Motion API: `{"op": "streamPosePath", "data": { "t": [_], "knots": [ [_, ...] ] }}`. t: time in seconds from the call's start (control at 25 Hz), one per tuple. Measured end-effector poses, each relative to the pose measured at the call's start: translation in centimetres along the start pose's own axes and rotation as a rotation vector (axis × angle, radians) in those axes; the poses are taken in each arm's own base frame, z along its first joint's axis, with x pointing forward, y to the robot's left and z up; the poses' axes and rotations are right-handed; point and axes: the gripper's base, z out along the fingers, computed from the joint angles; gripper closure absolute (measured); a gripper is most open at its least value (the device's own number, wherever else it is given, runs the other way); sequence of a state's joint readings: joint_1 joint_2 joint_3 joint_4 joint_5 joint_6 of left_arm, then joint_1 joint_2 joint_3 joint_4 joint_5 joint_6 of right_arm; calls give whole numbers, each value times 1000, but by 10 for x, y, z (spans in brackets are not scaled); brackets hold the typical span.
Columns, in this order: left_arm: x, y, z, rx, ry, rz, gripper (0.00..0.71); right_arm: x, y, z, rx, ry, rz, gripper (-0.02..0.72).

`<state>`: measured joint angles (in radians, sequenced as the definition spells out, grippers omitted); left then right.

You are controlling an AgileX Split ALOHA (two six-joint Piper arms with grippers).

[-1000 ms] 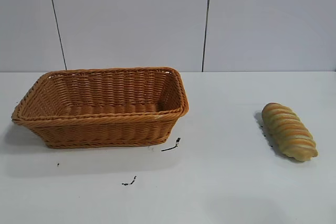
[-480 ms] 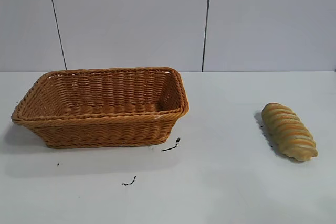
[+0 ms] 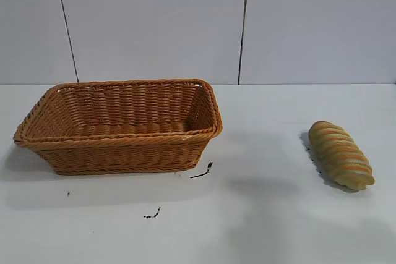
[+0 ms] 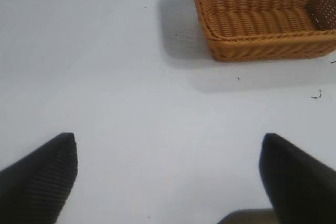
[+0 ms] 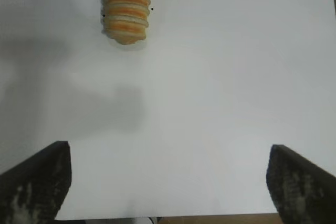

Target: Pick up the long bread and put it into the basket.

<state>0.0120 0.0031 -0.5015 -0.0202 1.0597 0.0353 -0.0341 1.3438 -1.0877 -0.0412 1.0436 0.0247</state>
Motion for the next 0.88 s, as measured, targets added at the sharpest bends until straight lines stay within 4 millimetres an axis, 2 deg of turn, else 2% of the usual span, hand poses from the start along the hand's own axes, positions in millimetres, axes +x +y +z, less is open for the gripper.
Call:
{"op": "streamPosePath", "data": {
  "t": [0.12, 0.32, 0.52, 0.72, 0.88],
  "knots": [
    [0, 0, 0, 0, 0, 0, 17, -29, -1, 15, 21, 16, -13, 13],
    [0, 0, 0, 0, 0, 0, 17, -60, 1, 41, 6, 51, -31, 13],
    [0, 0, 0, 0, 0, 0, 17, -68, 9, 62, -28, 91, -36, 13],
    [0, 0, 0, 0, 0, 0, 17, -74, 34, 71, -55, 79, -109, 13],
    [0, 0, 0, 0, 0, 0, 17, -85, 42, 84, -65, 89, -106, 13]
  ]
}}
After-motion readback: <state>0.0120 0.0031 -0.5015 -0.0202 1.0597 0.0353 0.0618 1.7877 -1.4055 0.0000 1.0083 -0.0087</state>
